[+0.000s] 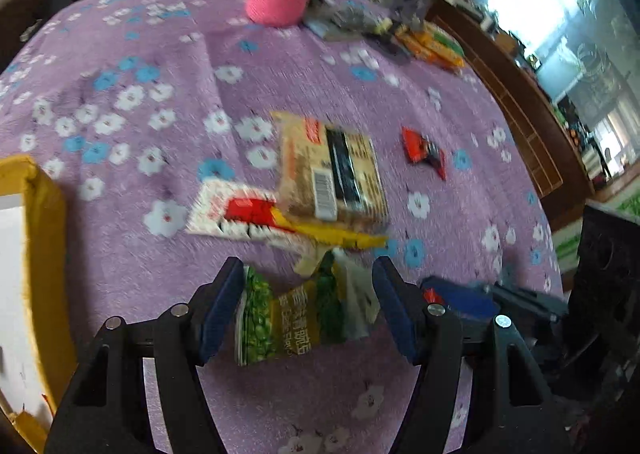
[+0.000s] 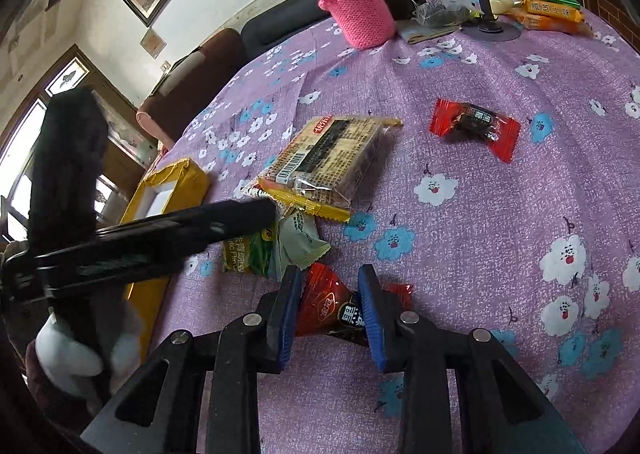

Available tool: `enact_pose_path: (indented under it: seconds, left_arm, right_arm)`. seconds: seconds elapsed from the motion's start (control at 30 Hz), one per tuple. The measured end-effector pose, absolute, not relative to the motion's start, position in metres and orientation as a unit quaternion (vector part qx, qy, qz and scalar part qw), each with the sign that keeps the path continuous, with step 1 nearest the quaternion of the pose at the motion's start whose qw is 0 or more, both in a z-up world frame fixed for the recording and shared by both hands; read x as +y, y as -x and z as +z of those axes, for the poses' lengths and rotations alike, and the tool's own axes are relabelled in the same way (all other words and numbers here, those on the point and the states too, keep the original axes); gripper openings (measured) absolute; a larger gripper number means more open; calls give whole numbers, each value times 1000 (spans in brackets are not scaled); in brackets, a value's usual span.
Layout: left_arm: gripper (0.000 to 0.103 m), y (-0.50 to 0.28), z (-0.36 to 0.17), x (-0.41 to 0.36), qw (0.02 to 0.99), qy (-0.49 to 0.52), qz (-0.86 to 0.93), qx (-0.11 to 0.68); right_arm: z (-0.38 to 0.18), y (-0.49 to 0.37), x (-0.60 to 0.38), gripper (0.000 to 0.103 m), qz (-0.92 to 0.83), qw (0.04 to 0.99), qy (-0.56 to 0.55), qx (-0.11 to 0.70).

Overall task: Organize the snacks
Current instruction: 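Grasp another green pea snack bag with the left tool while the right tool grasps a red candy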

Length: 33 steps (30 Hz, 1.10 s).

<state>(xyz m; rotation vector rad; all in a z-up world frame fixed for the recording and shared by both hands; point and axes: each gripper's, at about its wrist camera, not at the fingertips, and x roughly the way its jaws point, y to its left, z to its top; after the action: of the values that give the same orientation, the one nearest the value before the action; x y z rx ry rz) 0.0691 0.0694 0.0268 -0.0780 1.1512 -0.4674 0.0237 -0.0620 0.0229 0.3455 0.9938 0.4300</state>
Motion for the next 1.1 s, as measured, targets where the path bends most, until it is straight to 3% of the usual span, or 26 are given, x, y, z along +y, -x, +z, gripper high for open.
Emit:
enact_pose_path:
  seconds: [0.1, 0.37, 0.57, 0.73, 0.8, 0.9, 0.97, 1.1]
  left_arm:
    - [58, -48, 26, 70, 802, 22, -244, 544]
    - [59, 11, 40, 69, 825, -57, -241, 509]
    - [61, 21, 35, 62, 838, -84, -228, 488]
    - [67, 21, 21, 46, 841, -122, -215, 481]
    - [67, 21, 21, 44, 847, -122, -207, 474]
    - [52, 21, 22, 45, 849, -106, -207, 474]
    - [47, 24, 24, 48, 852, -100, -205, 471]
    - [45, 33, 28, 59, 858, -79, -198, 467]
  right_arm:
    - [23, -25, -71, 34, 208, 833, -184, 478]
    - [38, -20, -97, 56, 195, 841, -224, 452]
    - [29, -21, -74, 58, 198, 838, -173, 478]
    - [26, -17, -53, 68, 198, 846, -115, 481]
    - [26, -16, -49, 68, 196, 849, -104, 480]
    - [26, -15, -47, 68, 195, 852, -92, 477]
    - [26, -14, -43, 65, 192, 855, -74, 476]
    - [27, -12, -40, 44, 186, 859, -54, 474]
